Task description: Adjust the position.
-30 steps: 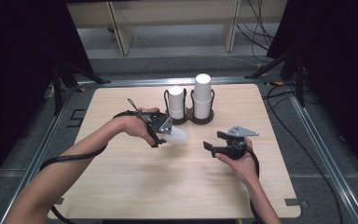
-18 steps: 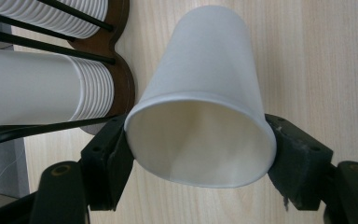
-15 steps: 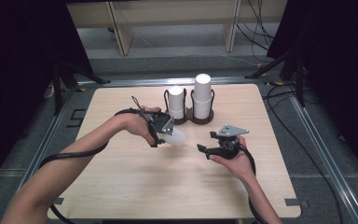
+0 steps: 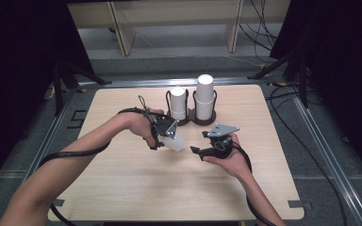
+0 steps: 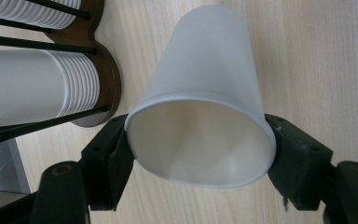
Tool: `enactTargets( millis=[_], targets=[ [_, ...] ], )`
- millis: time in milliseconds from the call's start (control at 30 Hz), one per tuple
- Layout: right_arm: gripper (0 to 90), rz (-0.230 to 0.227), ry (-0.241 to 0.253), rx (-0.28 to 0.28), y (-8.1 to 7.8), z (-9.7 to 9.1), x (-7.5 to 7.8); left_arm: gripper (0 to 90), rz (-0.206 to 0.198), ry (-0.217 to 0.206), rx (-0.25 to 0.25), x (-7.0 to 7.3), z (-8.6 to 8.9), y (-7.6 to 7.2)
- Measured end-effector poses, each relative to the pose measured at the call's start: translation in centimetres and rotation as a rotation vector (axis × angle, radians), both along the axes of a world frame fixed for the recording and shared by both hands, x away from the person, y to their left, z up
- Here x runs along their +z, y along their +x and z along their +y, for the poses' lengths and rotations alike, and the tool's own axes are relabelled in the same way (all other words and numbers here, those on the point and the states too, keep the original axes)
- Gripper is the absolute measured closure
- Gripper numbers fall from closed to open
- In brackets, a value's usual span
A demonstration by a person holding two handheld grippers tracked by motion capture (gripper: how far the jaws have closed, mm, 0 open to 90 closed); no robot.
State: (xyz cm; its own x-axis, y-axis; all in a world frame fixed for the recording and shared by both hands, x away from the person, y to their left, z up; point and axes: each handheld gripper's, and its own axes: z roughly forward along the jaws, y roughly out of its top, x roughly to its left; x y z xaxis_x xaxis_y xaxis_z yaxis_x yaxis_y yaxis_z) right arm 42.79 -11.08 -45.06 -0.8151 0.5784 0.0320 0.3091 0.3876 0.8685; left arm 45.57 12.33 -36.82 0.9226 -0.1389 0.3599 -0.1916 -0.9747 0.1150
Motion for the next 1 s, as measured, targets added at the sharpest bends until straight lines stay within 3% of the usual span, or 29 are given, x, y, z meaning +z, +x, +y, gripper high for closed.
enactTargets(
  millis=[233, 367, 667, 1000],
  targets=[
    [21.0, -0.016, -0.009, 0.02, 0.1, 0.7, 0.1, 28.8, 0.003, 0.035, -0.001, 0.2, -0.1, 0.1],
    [21.2, 0.004, -0.005, 0.03, 0.0, 1.2, 0.1, 28.8, 0.007, 0.062, -0.005, 0.2, -0.3, 0.0],
    [21.9, -0.031, -0.026, 0.08, 0.1, 2.5, 0.1, 28.8, 0.019, 0.124, -0.028, 0.5, -1.1, -0.1],
    [21.9, -0.037, -0.024, 0.101, 0.1, 3.4, -0.2, 28.8, 0.033, 0.167, -0.037, 0.7, -1.2, 0.0]
  ],
)
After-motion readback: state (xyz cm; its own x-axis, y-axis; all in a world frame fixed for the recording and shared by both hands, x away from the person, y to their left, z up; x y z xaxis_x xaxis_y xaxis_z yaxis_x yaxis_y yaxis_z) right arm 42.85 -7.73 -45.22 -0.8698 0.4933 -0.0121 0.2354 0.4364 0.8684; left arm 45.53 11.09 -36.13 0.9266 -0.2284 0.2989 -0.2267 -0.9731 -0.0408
